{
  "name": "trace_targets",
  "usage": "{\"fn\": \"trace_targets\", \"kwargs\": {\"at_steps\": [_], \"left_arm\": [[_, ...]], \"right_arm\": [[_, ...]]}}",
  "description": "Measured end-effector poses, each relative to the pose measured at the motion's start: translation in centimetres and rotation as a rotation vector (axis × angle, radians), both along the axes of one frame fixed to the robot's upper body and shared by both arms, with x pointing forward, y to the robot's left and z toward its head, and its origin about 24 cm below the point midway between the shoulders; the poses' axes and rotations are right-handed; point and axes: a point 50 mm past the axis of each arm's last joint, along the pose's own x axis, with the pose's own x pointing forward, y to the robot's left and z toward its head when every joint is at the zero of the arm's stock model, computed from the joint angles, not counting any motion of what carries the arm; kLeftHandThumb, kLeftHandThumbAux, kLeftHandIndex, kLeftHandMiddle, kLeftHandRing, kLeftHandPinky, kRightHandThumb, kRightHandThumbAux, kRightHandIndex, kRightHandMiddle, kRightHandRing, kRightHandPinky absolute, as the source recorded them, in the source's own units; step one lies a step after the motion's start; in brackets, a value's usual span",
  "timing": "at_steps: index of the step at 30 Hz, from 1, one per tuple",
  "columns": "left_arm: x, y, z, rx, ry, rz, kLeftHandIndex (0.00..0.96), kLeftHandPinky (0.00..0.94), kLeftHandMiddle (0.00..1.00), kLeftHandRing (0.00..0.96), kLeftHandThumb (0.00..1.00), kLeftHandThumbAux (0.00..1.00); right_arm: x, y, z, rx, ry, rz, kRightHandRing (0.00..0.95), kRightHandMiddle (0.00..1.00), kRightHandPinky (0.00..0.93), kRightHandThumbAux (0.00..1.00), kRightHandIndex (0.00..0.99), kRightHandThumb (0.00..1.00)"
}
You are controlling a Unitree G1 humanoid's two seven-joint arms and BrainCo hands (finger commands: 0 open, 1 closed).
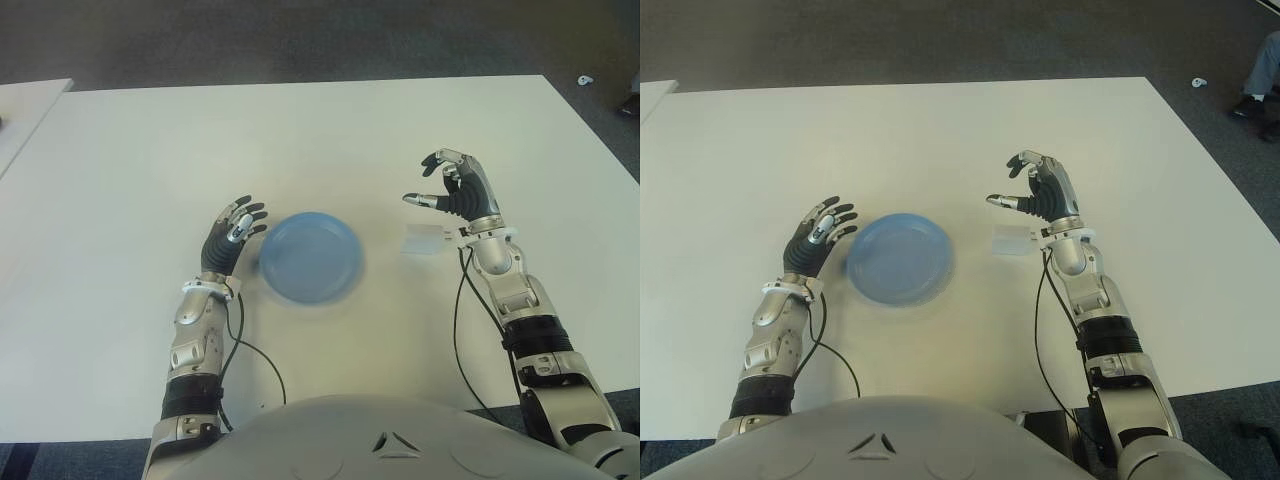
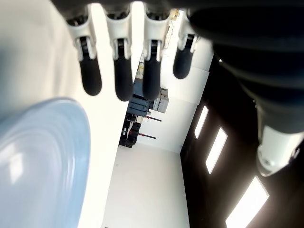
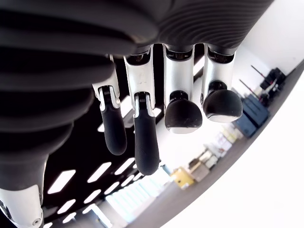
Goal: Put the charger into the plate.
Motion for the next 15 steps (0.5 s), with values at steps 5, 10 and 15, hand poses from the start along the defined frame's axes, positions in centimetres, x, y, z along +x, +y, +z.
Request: {"fn": "trace_targets", "kwargs": {"at_steps": [5,10,15], "left_arm": [[-0.02,0.00,-0.10,-0.003,0.006,0.000,0.211,0.319,0.286,0.300,0.013,0.602],[-0.01,-0.05,-0.13,-0.005,0.008,-0.001,0.210,0.323,0.288,0.303,0.013,0.603],[0.02,-0.07,-0.12,-0.005,0.008,-0.002,0.209,0.325,0.287,0.304,0.013,0.602]], "right_arm": [[0.09,-0.26,-0.05,0.012,0.037,0.009,0.856,0.539,0.855,0.679,0.395,0.853],[0.12,-0.25,-0.21,0.003,0.087,0.053,0.867,0.756,0.835,0.697,0.426,0.777],[-0.03,-0.57,-0.28,-0.089,0.130,0.143,0.819,0.790,0.729,0.700,0.434,0.735]]}}
